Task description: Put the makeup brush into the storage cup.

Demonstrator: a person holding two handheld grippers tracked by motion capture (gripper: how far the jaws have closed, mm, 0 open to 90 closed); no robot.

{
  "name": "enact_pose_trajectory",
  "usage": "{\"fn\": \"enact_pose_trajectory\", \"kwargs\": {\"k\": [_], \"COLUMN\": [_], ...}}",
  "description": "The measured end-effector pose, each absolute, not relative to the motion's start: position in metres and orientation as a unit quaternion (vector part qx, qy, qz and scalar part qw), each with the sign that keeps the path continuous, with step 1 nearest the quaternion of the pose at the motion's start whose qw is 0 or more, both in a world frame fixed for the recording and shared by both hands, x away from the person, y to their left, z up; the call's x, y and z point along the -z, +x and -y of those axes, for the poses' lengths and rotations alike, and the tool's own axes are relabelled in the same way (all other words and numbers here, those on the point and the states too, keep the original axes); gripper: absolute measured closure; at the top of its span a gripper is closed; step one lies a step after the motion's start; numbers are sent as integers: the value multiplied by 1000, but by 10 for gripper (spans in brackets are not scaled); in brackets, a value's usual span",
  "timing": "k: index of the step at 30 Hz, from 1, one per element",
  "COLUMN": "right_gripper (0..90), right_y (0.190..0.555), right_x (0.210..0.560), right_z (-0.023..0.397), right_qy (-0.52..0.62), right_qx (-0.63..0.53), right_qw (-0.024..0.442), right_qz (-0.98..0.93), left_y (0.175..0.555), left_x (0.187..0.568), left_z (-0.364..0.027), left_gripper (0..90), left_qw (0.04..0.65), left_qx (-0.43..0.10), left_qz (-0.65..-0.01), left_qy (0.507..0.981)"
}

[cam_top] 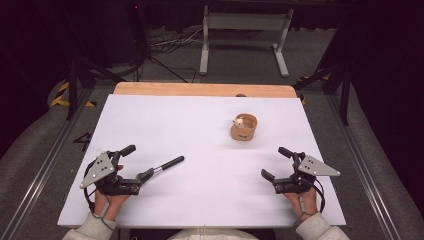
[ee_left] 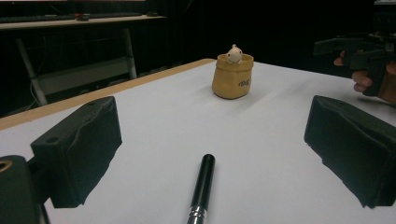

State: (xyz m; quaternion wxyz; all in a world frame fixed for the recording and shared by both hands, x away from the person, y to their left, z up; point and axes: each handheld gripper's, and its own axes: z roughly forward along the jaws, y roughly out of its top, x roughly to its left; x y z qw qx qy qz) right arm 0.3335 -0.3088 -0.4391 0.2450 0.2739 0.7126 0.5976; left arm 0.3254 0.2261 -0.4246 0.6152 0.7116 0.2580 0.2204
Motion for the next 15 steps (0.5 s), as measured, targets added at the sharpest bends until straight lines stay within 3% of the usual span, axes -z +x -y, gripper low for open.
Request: {"fn": "enact_pose_trajectory", "kwargs": {"k": [15], "right_gripper": [0], "right_y": [334], "right_x": [439], "right_z": [310], "right_qy": [278], "right_qx": [-602], "right_qw": [234], "right_qz": [-711], "left_y": [337], "left_x": [418], "left_z": [-215], "left_gripper": [40], "left_qw": [616], "left_qx": [-214], "left_qz": [-253], "left_qy": [715]}}
